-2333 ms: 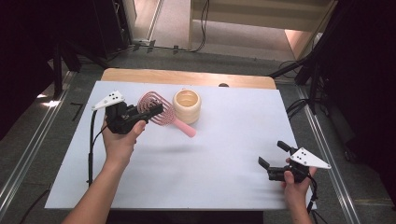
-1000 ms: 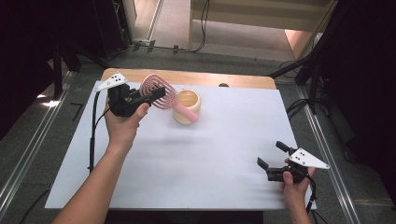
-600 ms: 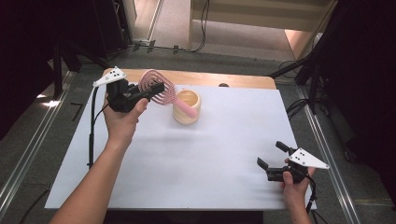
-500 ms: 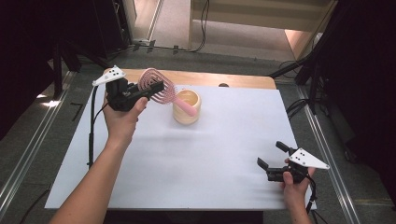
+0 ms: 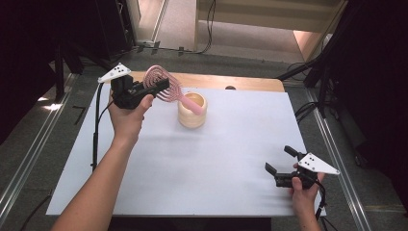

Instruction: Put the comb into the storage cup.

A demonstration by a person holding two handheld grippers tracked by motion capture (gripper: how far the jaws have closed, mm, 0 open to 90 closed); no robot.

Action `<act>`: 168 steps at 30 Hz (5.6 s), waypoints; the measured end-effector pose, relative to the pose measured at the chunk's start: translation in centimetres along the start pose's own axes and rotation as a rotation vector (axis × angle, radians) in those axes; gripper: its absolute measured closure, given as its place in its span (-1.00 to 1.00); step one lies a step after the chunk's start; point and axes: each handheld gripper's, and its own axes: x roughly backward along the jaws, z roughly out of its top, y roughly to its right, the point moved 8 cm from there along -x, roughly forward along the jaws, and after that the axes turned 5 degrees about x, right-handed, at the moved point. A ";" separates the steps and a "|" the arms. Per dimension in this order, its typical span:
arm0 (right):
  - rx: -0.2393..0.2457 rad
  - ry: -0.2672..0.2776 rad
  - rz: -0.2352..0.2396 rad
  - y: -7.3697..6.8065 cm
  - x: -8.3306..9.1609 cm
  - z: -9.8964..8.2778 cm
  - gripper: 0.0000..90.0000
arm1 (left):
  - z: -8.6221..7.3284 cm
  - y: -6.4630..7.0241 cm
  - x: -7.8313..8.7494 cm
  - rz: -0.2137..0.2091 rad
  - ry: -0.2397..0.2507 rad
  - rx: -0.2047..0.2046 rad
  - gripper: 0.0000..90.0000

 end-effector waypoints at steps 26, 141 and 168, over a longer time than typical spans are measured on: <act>0.000 0.003 0.005 0.0 0.0 0.0 -1.00 | 0.4 -1.7 -1.5 0.049 0.013 0.015 0.47; 0.003 -0.005 0.012 -0.1 -0.2 0.0 -1.00 | -6.3 -2.3 -1.7 0.009 -0.065 -0.055 -1.00; 0.008 -0.006 0.007 -0.1 -0.2 -0.1 -1.00 | -9.0 -0.9 1.9 0.002 -0.085 -0.143 -1.00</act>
